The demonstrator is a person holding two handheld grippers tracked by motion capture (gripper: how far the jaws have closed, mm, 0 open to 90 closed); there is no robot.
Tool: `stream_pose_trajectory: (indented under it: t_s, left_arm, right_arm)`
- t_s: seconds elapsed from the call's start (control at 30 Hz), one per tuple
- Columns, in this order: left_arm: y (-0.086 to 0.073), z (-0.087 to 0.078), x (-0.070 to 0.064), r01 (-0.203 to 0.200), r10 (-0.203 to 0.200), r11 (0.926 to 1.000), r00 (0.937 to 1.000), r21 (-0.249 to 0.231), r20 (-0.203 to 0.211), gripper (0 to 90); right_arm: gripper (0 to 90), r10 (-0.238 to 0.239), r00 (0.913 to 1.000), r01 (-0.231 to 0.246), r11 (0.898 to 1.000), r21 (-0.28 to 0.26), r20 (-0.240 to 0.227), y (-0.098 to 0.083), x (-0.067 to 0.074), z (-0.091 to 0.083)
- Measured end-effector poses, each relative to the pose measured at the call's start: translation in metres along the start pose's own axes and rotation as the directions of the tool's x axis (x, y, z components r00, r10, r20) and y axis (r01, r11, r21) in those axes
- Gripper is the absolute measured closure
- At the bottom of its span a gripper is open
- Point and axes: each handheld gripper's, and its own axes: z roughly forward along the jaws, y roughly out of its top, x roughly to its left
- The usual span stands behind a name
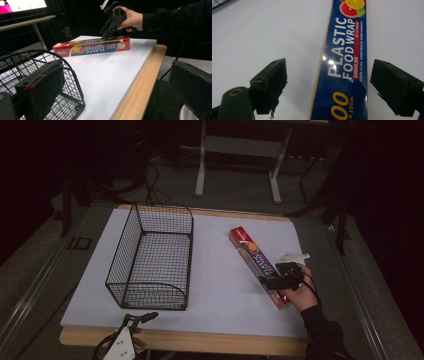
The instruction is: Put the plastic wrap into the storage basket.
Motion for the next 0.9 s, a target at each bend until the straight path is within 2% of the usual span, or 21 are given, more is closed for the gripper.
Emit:
stream_pose_trajectory:
  t_s: [0.23,0.53,0.67,0.9]
  left_arm:
    - [0.0,0.0,0.0,-0.001,0.001,1.0,1.0,0.0,-0.002,1.3]
    - [0.0,0.0,0.0,-0.001,0.001,1.0,1.0,0.001,0.0,1.3]
    - [0.0,0.0,0.0,-0.001,0.001,1.0,1.0,0.001,0.0,1.3]
    - [0.0,0.0,0.0,-0.003,0.003,1.0,1.0,0.001,-0.001,1.3]
  right_arm:
    - [14.2,0.035,0.9994,-0.036,0.994,0.106,0.005,0.007,-0.008,0.013]
    - [14.1,0.043,0.9989,-0.045,0.983,0.179,0.019,0.018,-0.015,0.027]
    - [14.2,0.05,0.9982,-0.057,0.971,0.23,0.034,0.024,-0.018,0.035]
    - [14.2,0.065,0.9972,-0.073,0.939,0.337,0.037,0.033,-0.021,0.048]
